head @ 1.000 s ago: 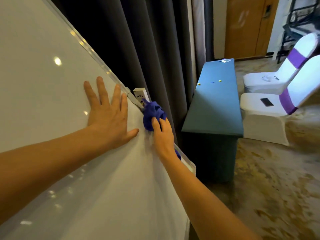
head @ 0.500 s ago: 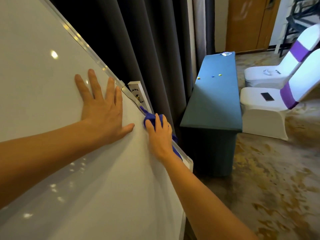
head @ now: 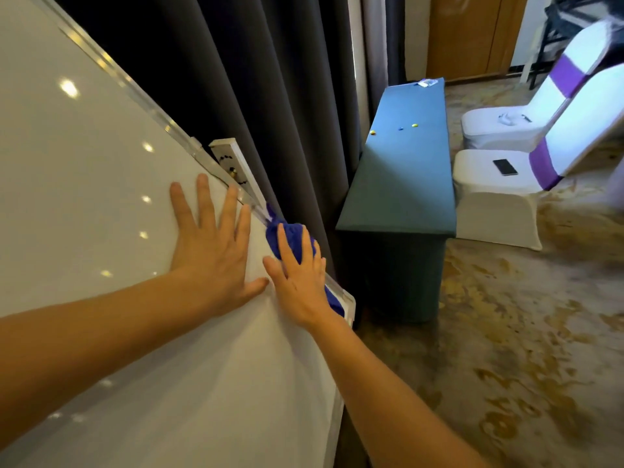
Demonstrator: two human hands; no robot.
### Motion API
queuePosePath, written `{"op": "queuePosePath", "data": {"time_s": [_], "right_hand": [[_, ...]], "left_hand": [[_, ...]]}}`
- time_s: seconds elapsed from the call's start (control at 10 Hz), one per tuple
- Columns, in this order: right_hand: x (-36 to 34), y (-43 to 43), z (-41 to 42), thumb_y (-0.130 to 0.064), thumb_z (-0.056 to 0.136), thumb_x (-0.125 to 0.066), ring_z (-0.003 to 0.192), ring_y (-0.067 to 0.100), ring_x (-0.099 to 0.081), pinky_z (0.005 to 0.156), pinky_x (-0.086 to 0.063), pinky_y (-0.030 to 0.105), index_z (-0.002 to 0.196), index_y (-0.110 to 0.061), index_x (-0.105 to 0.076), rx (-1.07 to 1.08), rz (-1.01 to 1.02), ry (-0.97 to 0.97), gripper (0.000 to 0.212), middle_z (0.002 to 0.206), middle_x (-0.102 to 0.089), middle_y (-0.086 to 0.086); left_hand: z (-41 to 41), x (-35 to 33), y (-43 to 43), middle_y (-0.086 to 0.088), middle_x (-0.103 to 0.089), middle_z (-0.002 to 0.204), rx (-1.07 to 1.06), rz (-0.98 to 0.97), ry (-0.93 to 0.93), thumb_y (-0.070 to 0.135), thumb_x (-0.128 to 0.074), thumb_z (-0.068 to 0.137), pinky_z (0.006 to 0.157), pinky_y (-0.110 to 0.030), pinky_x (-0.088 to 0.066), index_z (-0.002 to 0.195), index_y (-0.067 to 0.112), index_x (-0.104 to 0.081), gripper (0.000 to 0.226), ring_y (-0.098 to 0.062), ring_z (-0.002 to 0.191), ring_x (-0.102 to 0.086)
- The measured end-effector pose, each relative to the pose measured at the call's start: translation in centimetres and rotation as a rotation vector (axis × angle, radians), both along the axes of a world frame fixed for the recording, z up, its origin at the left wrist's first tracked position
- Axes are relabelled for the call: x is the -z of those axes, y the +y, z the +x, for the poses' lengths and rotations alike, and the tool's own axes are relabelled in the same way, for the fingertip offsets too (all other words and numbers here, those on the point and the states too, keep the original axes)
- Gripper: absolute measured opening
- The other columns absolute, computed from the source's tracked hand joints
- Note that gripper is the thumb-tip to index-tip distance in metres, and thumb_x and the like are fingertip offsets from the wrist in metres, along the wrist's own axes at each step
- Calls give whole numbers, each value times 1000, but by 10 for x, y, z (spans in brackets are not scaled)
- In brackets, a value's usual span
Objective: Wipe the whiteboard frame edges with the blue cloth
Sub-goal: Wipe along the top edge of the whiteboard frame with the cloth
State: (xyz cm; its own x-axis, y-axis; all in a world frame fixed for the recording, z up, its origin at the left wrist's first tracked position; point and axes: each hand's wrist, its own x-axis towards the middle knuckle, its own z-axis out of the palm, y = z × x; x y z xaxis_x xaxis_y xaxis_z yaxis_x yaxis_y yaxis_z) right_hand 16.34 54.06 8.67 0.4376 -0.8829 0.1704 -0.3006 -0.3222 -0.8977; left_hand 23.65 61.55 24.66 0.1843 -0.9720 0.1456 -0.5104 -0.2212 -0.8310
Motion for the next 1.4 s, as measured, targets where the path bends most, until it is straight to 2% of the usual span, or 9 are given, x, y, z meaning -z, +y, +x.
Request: {"op": "queuePosePath", "data": {"time_s": [0.2, 0.3, 0.4, 0.7, 0.9, 1.1, 1.2, 1.3, 1.4], "right_hand": [[49, -3, -44, -64, 96, -18, 150, 27, 14, 119, 5, 55, 154, -40, -1, 75, 289, 242, 65, 165, 9, -2], [15, 1, -16, -76, 86, -6, 150, 22, 13, 119, 5, 54, 153, -43, -10, -7, 80, 163, 75, 165, 8, -8], [-1, 12, 2, -87, 80, -15, 139, 10, 30, 111, 18, 39, 133, -73, 10, -27, 32, -80, 60, 149, 28, -34], [106, 14, -48, -73, 88, -20, 150, 27, 3, 120, 1, 51, 155, -26, -7, 206, 357, 120, 83, 165, 0, 5], [125, 37, -36, -24, 104, -37, 145, 35, -21, 120, -14, 45, 150, -12, -23, 317, 646, 45, 50, 157, -26, 17], [141, 164, -34, -61, 81, -58, 86, 16, -63, 70, -49, 30, 123, -23, -61, 298, 717, -115, 57, 93, -69, -5], [142, 140, -36, -68, 82, -53, 97, 14, -64, 73, -50, 28, 131, -27, -55, 283, 526, 46, 64, 118, -69, -4], [116, 68, -36, -47, 101, -24, 139, 29, -30, 113, -24, 40, 151, -13, -27, 276, 290, 60, 61, 157, -29, 13], [114, 19, -35, -25, 106, -17, 149, 30, -2, 120, 1, 42, 154, -11, -19, 204, 412, 29, 50, 163, -7, 14]], "left_hand": [[-1, 8, -2, -27, 15, 159, -3, 32, 17, 92, -7, 65, 105, -78, 8, 154, 15, 8, 119, -62, 136, 20], [-6, 13, -1, -32, 17, 156, -16, 40, 4, 92, -8, 67, 105, -79, 3, 153, 16, 10, 116, -63, 136, 19], [-7, 17, -1, -34, 17, 155, -12, 32, 1, 90, -5, 67, 105, -78, 3, 153, 16, 11, 114, -62, 136, 18], [-5, 22, -2, -24, 19, 159, 62, 78, -5, 92, -3, 64, 101, -81, 8, 154, 18, 6, 116, -63, 135, 20], [-5, 27, -1, -21, 20, 159, 78, 116, -25, 93, 0, 61, 104, -79, 2, 154, 24, 8, 116, -62, 136, 19], [-1, 30, 10, -21, 18, 160, 120, 180, -3, 91, -4, 66, 103, -79, 5, 154, 26, 6, 110, -61, 137, 20], [-1, 33, 14, -20, 15, 161, 148, 216, -45, 90, -5, 68, 102, -80, 6, 154, 26, 5, 108, -61, 136, 21], [-4, 34, 11, -19, 12, 162, 117, 219, -59, 90, -6, 67, 102, -80, 7, 154, 26, 4, 109, -61, 137, 21], [-8, 35, 9, -19, 12, 162, 116, 224, -74, 92, -6, 65, 103, -80, 7, 154, 27, 5, 110, -60, 137, 20]]}}
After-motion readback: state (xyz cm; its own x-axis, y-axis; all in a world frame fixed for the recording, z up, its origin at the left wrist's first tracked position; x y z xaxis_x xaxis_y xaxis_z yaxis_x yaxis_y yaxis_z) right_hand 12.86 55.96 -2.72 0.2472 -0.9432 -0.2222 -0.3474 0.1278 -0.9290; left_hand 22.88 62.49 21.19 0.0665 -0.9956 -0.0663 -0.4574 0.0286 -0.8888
